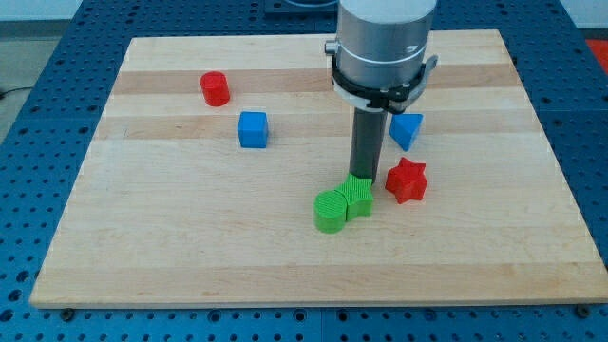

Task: Slide the red circle with the red star towards the top left corner

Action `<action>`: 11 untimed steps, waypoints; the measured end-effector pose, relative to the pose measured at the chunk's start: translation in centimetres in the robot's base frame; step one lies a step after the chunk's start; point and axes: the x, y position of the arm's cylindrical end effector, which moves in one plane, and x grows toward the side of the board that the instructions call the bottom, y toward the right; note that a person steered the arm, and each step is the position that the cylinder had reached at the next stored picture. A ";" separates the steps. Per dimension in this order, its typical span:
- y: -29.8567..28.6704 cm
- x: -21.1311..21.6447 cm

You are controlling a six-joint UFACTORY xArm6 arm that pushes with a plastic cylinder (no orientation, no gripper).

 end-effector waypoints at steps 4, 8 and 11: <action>0.0 3.6; 8.1 3.4; 7.0 -0.8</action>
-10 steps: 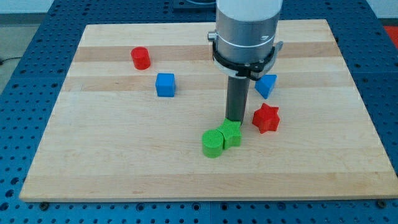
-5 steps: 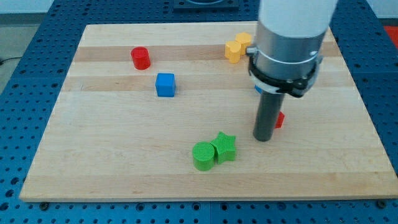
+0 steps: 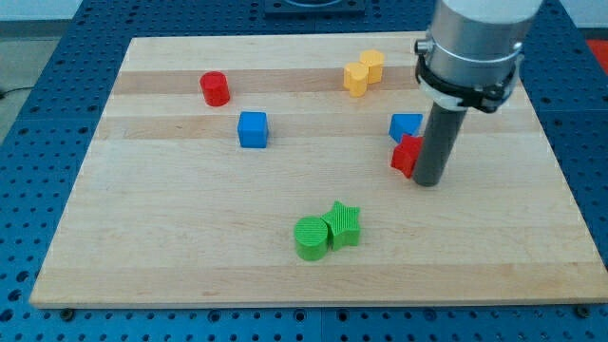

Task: Slide the red circle with the red star towards the top left corner

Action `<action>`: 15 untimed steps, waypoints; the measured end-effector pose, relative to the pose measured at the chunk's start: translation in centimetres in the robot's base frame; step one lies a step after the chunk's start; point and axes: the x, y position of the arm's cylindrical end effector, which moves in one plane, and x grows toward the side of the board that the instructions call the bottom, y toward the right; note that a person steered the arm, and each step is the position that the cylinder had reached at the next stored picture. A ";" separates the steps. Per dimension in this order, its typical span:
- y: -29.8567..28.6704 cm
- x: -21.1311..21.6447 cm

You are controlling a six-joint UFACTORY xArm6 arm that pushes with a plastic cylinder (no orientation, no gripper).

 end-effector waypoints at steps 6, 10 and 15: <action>4.2 -1.5; -7.4 -3.4; -2.9 -5.8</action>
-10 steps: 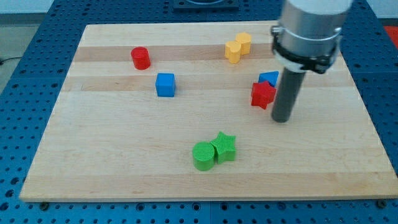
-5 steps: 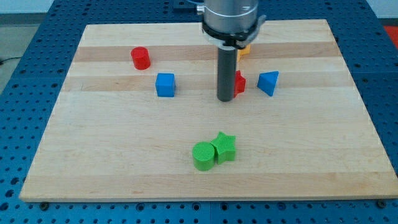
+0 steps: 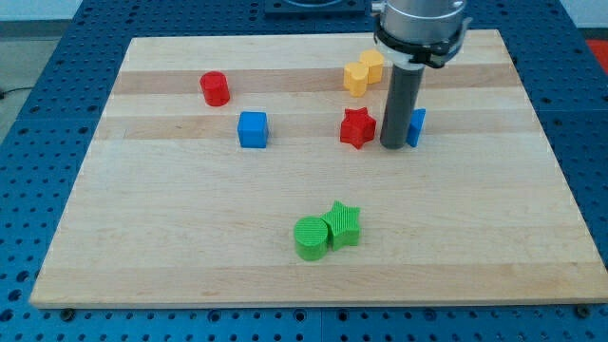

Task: Slide the red circle with the red star towards the top left corner

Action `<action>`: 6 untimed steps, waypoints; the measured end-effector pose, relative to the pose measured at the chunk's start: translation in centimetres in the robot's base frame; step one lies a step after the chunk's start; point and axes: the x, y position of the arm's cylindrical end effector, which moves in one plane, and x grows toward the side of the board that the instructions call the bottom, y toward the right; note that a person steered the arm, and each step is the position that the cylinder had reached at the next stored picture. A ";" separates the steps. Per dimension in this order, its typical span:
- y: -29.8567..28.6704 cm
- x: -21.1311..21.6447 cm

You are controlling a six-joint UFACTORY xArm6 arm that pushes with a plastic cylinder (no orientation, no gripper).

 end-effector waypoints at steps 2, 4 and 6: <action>-3.8 -2.4; -8.8 -2.5; -13.1 -10.7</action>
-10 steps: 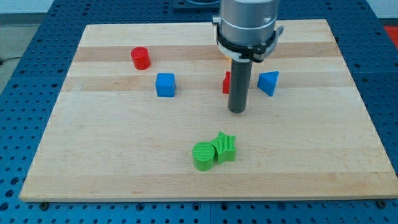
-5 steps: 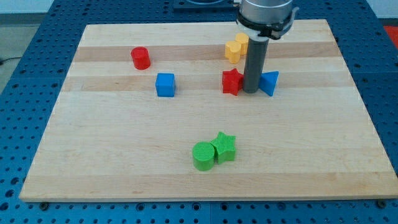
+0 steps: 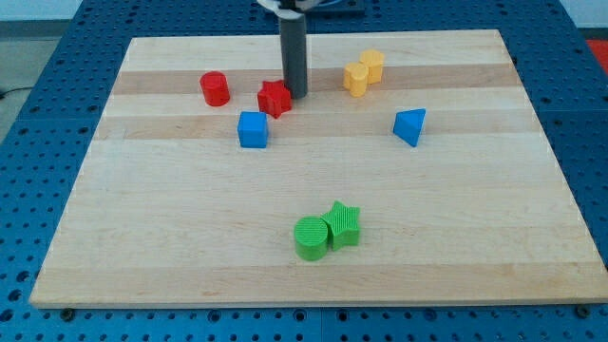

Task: Slide the red circle with the red star towards the top left corner

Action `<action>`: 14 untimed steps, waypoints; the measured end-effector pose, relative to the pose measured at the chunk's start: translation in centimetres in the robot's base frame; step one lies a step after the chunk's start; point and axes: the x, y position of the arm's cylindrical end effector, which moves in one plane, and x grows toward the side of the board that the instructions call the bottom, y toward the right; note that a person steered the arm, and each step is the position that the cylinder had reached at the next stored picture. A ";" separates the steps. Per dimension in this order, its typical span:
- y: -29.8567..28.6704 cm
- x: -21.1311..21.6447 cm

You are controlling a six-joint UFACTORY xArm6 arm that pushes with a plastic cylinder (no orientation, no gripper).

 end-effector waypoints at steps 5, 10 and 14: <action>-1.9 -2.5; 2.7 2.7; -17.3 -0.5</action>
